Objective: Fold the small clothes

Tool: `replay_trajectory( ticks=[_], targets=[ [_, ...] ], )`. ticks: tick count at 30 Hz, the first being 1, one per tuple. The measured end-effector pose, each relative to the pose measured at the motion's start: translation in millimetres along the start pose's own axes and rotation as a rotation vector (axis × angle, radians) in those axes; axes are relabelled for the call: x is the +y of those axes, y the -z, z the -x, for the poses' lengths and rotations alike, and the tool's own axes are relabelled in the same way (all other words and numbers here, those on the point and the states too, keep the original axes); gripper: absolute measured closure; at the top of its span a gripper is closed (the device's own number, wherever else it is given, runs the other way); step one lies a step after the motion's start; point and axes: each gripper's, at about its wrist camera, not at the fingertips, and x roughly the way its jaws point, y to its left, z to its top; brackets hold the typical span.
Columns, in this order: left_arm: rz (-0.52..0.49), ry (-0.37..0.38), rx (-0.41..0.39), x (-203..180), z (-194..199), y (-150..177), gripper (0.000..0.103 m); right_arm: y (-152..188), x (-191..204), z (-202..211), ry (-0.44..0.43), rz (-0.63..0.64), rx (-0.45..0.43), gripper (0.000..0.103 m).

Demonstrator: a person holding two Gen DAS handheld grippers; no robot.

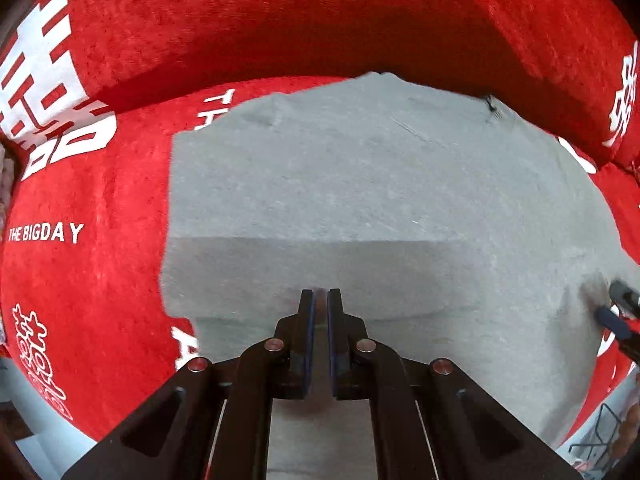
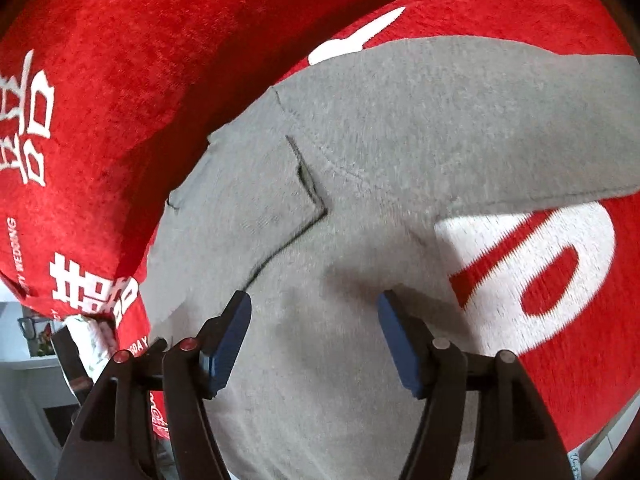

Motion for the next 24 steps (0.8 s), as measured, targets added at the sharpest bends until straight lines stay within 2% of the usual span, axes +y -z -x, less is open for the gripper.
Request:
replay_trajectory(
  ticks=[4, 7, 8, 9, 10, 12, 15, 18, 22, 24],
  targets=[
    [0.003, -0.006, 0.009, -16, 1, 3, 0.096, -21, 1, -15, -0.055, -0.025, -0.005, 0.033],
    [0.006, -0.016, 0.014, -23, -1, 2, 0.096, -33, -3, -33, -0.101, -0.1, 0.015, 0.034],
    [0.008, -0.017, 0.013, -24, -1, 3, 0.096, -36, -3, -34, -0.104, -0.112, 0.007, 0.042],
    [0.011, -0.018, 0.011, -26, 0, 3, 0.096, -41, 0, -35, -0.091, -0.106, 0.005, 0.06],
    [0.013, -0.019, 0.01, -26, 1, 2, 0.096, -44, 3, -36, -0.082, -0.09, 0.01, 0.095],
    [0.023, -0.019, 0.008, -25, 2, 2, 0.096, -49, 14, -30, -0.071, -0.015, -0.026, 0.095],
    [0.05, -0.021, -0.001, -20, 3, 0, 0.096, -52, 29, -24, 0.003, 0.13, -0.063, 0.095],
    [0.076, -0.006, 0.012, -16, 1, 0, 0.096, -51, 16, -29, 0.03, 0.096, -0.01, 0.091],
    [0.123, 0.05, 0.015, -10, -2, -1, 0.096, -38, 2, -18, 0.008, 0.084, 0.0, 0.089],
    [0.125, 0.048, 0.01, -10, -3, -1, 0.096, -28, -3, -12, -0.002, 0.082, 0.016, 0.075]
  ],
)
